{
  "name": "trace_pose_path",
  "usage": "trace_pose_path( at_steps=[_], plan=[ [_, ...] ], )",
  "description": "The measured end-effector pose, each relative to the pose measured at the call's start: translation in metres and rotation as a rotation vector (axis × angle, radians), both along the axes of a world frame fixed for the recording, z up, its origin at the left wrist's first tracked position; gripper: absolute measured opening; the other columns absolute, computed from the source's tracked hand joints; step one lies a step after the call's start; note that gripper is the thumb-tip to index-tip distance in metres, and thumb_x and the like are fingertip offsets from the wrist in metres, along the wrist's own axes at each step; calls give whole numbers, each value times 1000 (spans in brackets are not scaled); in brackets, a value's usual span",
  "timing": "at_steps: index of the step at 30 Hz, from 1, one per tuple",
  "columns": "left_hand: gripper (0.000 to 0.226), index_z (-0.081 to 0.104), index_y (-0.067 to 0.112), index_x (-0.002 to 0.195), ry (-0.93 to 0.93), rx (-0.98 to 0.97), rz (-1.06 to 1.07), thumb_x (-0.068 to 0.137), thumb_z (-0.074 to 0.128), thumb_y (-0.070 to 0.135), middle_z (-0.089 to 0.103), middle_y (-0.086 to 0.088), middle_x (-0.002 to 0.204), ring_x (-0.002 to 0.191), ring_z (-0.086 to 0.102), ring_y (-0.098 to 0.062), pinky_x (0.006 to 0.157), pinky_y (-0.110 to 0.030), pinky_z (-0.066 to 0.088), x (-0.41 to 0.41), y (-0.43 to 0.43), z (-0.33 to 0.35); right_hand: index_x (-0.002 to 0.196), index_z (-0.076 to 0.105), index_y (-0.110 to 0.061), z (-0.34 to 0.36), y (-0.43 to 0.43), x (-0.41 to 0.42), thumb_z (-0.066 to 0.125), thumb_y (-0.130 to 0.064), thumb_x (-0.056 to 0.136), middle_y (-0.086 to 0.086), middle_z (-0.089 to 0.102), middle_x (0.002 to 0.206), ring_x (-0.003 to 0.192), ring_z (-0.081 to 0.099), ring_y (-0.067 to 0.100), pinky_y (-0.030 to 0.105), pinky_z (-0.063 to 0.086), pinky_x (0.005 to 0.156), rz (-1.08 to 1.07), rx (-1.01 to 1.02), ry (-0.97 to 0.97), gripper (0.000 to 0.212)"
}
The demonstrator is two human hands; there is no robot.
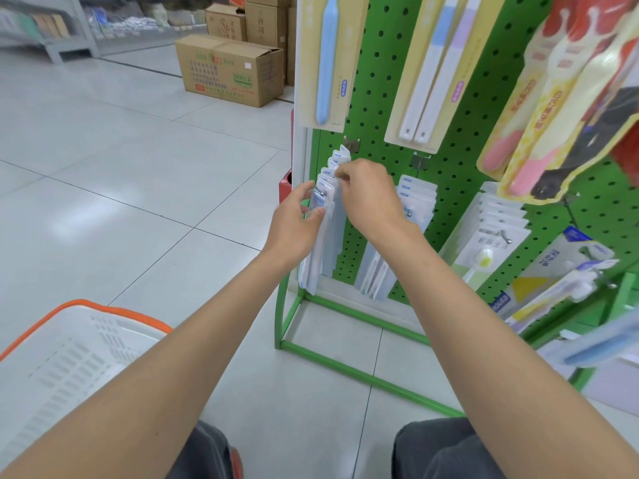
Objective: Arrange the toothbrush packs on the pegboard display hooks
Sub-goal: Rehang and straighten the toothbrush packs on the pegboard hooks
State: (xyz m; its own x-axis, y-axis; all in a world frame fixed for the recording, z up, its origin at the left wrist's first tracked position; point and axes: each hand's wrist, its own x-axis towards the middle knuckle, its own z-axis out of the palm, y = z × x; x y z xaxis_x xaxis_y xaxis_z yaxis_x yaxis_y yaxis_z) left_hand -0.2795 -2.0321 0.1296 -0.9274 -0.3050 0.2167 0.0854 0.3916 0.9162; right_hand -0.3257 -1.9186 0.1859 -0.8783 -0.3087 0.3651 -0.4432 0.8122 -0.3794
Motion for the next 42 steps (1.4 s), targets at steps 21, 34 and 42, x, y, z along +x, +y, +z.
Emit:
trace_pose_path(
  at_steps=[21,34,42],
  plan=[
    [41,52,27,138,-21,-29,0,98,53,18,66,4,115,102,58,-14,73,-15,45,-6,-2,-4,96,62,-14,9,4,-16,56,-8,92,6,68,93,86,62,27,42,53,77,-32,0,16,9],
    [64,33,21,147,-40,-118,153,90,62,18,42,0,146,136,32,-23,112,-44,32,15,8,8,110,68,-11,-3,34,24,56,-8,94,0,69,96,102,51,24,35,38,89,40,-128,258,20],
    [41,53,21,130,-21,-74,42,90,63,15,55,7,122,82,55,-10,75,-23,45,54,20,22,110,71,-12,1,49,52,58,-11,96,-4,68,96,82,52,3,10,40,76,132,-388,23,20]
  ],
)
